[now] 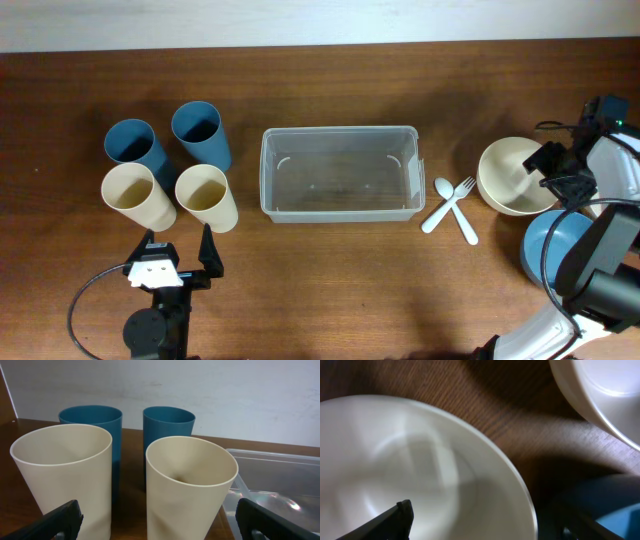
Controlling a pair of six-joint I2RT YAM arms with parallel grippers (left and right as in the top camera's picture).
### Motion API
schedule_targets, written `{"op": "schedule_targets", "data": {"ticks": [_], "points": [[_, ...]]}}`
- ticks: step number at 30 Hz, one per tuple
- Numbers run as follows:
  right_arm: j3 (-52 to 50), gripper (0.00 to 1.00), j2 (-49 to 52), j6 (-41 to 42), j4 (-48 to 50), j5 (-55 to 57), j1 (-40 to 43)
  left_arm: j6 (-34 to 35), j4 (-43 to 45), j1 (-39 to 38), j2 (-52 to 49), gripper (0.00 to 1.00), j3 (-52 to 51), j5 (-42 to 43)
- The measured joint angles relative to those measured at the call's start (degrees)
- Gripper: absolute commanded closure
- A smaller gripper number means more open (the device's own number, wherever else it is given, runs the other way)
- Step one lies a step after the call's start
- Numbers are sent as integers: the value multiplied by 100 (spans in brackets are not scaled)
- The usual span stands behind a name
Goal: Pack container
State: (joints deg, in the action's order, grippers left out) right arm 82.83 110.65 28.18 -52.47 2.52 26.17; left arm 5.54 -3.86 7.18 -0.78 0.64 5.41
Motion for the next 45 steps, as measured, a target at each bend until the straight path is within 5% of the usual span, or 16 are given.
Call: {"op": "schedule_targets", "data": {"ticks": [4,10,27,31,45], "points": [[0,28,96,-33,149,2,0,0,0,0,0,0,0,0],[0,56,129,-98,216,15,0,0,0,0,0,0,0,0],[0,70,413,-118,269,24,0,0,0,0,0,0,0,0],[0,96,481,-111,308,26,0,0,0,0,0,0,0,0],[68,96,472,-116,282,-109,-4,0,0,0,0,0,0,0]]}}
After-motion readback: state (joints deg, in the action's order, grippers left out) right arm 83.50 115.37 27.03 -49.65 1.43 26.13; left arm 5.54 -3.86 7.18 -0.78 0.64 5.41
